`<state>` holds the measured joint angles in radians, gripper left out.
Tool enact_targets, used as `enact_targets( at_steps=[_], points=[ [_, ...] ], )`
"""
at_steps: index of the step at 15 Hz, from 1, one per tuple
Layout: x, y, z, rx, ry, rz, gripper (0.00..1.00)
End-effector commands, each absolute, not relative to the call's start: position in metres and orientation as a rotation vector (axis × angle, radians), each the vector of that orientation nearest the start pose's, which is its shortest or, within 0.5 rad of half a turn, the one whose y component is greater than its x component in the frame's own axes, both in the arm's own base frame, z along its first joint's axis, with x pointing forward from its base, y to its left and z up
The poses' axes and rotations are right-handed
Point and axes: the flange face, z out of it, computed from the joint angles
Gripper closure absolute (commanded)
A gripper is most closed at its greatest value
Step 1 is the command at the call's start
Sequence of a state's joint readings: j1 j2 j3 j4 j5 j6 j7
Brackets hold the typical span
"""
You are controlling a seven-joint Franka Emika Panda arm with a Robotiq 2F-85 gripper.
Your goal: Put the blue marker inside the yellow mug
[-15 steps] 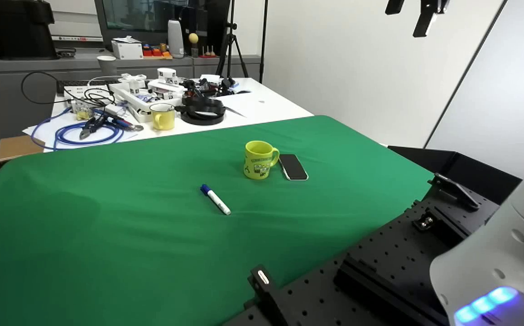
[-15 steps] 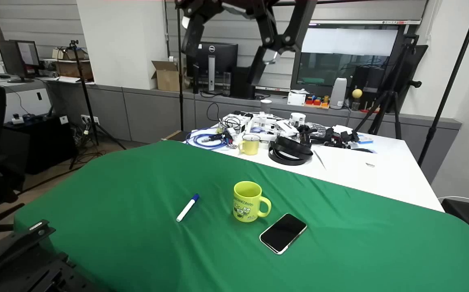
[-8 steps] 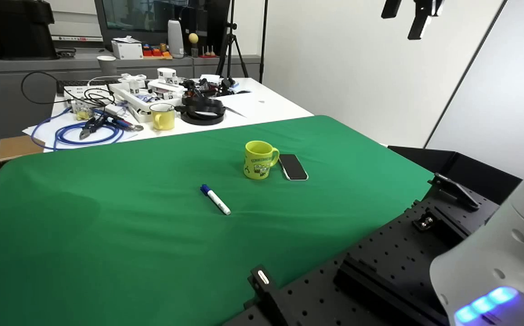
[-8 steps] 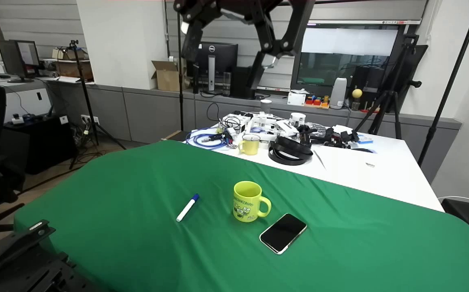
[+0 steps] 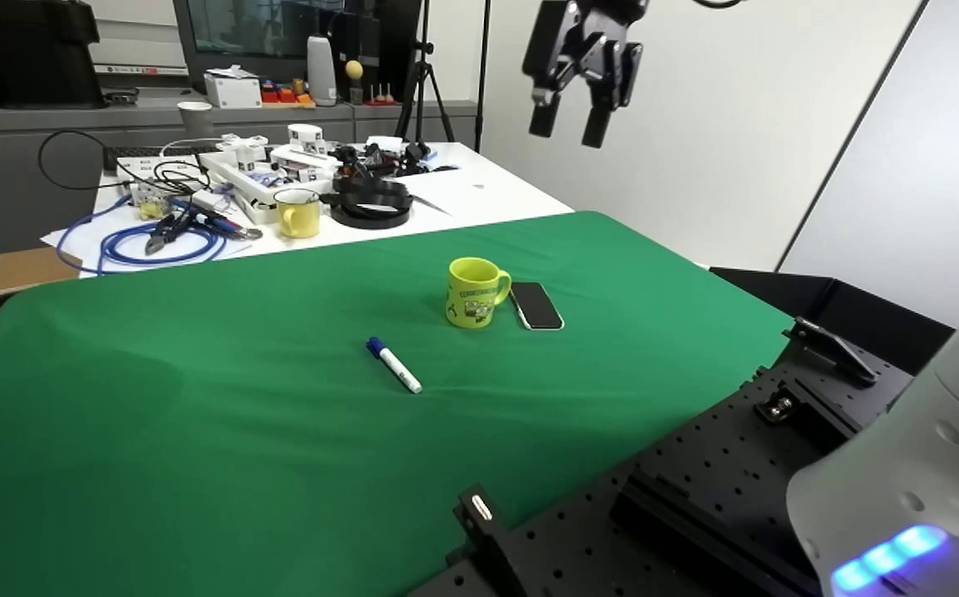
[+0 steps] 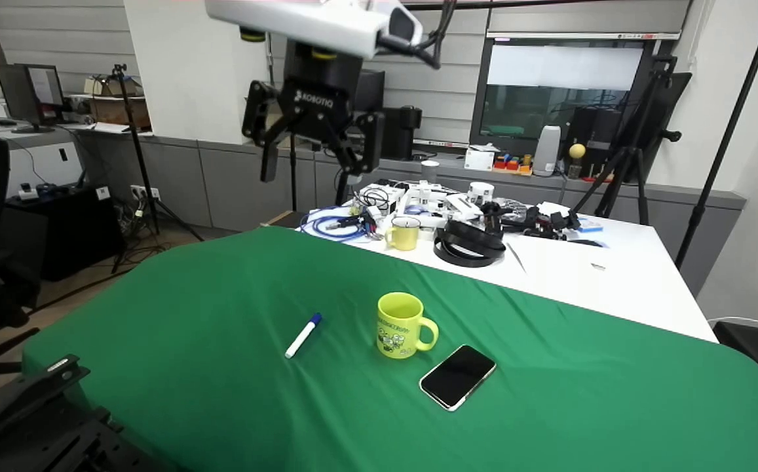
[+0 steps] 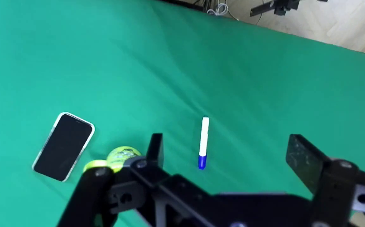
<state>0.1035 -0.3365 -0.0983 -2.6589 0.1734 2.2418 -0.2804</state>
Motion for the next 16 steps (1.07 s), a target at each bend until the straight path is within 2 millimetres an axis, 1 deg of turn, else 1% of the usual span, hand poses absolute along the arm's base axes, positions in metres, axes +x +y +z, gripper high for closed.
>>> enact_targets(
  at_steps=[1,3,5,6,7,9,14,15,16],
  points=[
    [0.418,0.08,0.301,-2.959,-0.276,0.047,0.0],
    [0.431,0.11,0.282,-2.968,-0.286,0.015,0.0],
    [0.443,0.129,0.265,-3.01,-0.295,-0.007,0.0],
    [0.428,0.116,0.277,-2.988,-0.34,-0.001,0.0],
    [0.432,0.124,0.268,-2.996,-0.339,-0.001,0.0],
    [0.437,0.13,0.258,-2.998,-0.334,0.013,0.0],
    [0.441,0.128,0.259,-2.998,-0.324,0.006,0.0],
    [0.446,0.124,0.258,-2.997,-0.334,0.01,0.0],
    [0.456,0.116,0.256,-3.015,-0.302,-0.006,0.0]
  ],
)
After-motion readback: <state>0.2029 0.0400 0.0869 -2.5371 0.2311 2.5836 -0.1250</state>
